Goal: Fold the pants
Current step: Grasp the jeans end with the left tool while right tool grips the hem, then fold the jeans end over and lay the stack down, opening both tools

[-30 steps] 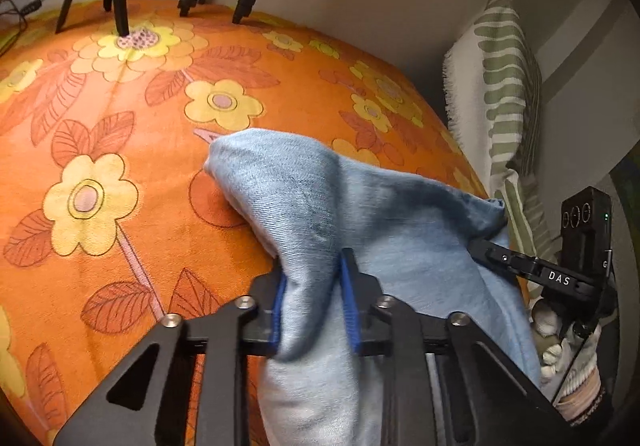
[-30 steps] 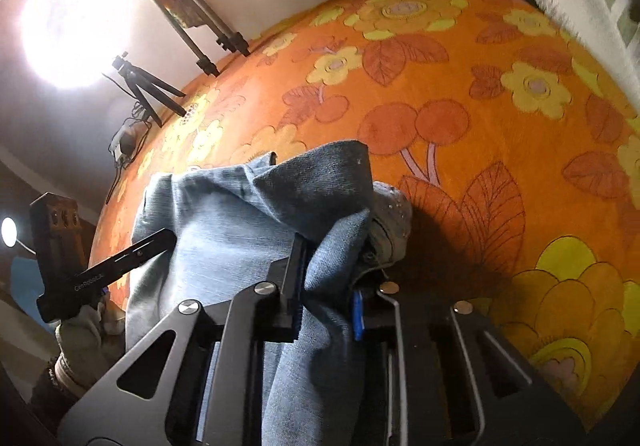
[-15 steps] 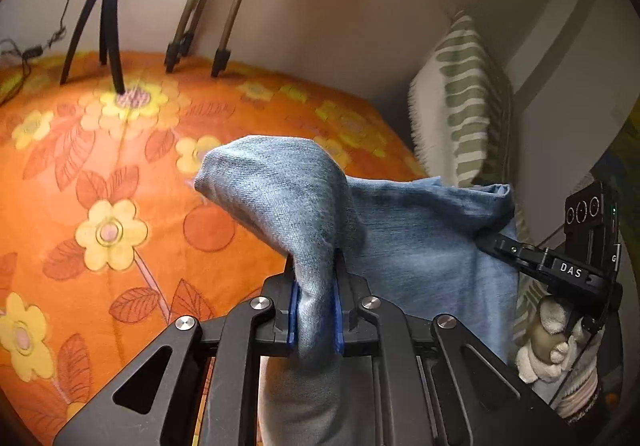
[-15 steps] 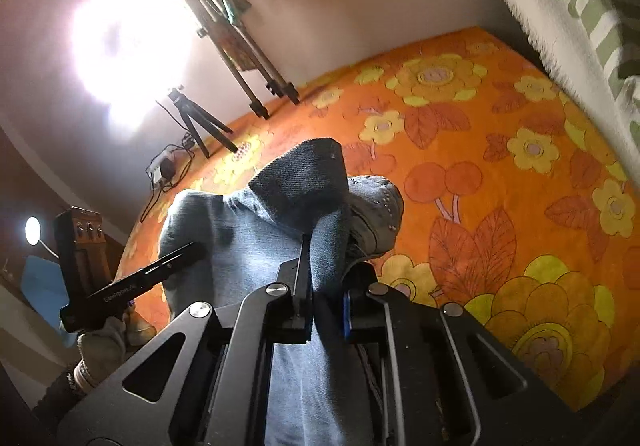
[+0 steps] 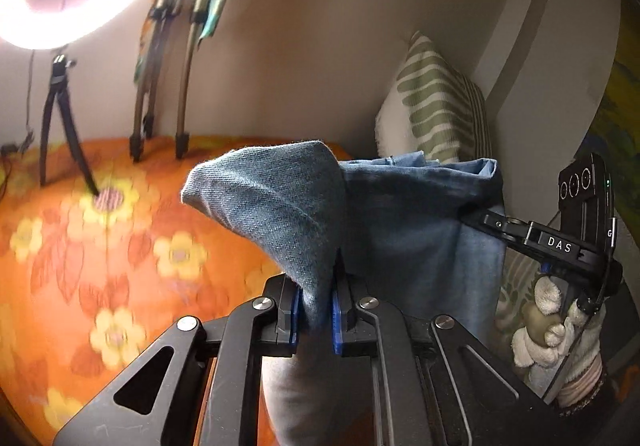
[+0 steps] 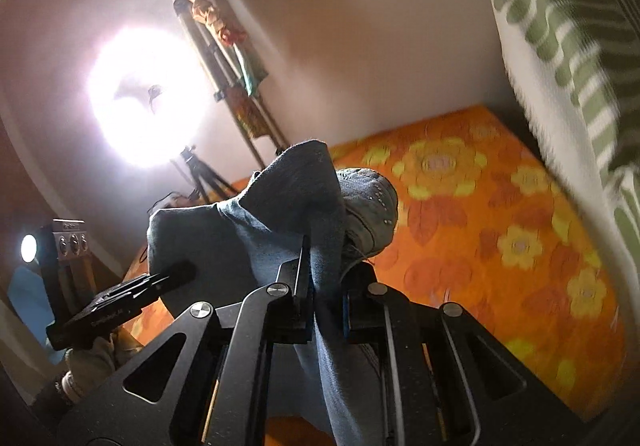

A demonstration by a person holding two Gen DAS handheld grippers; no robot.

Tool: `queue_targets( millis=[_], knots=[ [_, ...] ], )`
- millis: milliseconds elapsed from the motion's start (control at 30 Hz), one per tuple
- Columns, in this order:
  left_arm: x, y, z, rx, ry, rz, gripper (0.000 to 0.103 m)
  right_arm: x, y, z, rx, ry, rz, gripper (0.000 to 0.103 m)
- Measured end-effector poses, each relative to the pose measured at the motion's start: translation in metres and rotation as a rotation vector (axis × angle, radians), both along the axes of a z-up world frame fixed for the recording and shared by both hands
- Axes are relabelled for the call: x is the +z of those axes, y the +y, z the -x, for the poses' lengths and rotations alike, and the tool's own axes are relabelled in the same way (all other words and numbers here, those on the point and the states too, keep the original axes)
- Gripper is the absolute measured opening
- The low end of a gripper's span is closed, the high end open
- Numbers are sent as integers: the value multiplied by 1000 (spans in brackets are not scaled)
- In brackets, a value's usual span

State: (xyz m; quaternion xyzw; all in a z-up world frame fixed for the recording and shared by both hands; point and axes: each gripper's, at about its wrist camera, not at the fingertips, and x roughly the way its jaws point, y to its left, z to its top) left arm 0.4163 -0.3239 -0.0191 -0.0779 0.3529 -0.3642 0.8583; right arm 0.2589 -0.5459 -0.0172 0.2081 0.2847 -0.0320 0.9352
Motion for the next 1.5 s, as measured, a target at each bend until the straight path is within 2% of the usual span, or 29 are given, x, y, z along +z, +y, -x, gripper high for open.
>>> queue_targets(
  millis=[267,433,567,733,767,800,867,967,1267,1500],
  knots=[
    [0,-25,-81,17,-21,-5,9,5,-47,-86,-30,16,8,10],
    [-7,-45,-137,27,-39,-18,9,-5,-82,-147,-49,39,4,10],
    [-22,-59,-174,47,-32,-30,9,-16,-101,-189,-49,68,40,10],
    [-45,-75,-200,73,-54,-114,10,-46,-119,-229,-58,127,78,11],
    [-47,-80,-202,76,-63,-139,11,-50,-121,-234,-61,138,90,12],
    [-48,-82,-204,82,-74,-161,12,-53,-122,-239,-70,151,108,18],
    [-50,-84,-205,92,-95,-204,13,-55,-124,-243,-123,171,171,30],
    [-47,-79,-207,113,-103,-203,14,-52,-130,-240,-163,158,180,38],
    [-33,-66,-188,88,-105,-194,14,-40,-117,-217,-149,147,195,38],
    [-17,-47,-153,93,-101,-186,14,-32,-78,-176,-147,152,240,38]
  ],
)
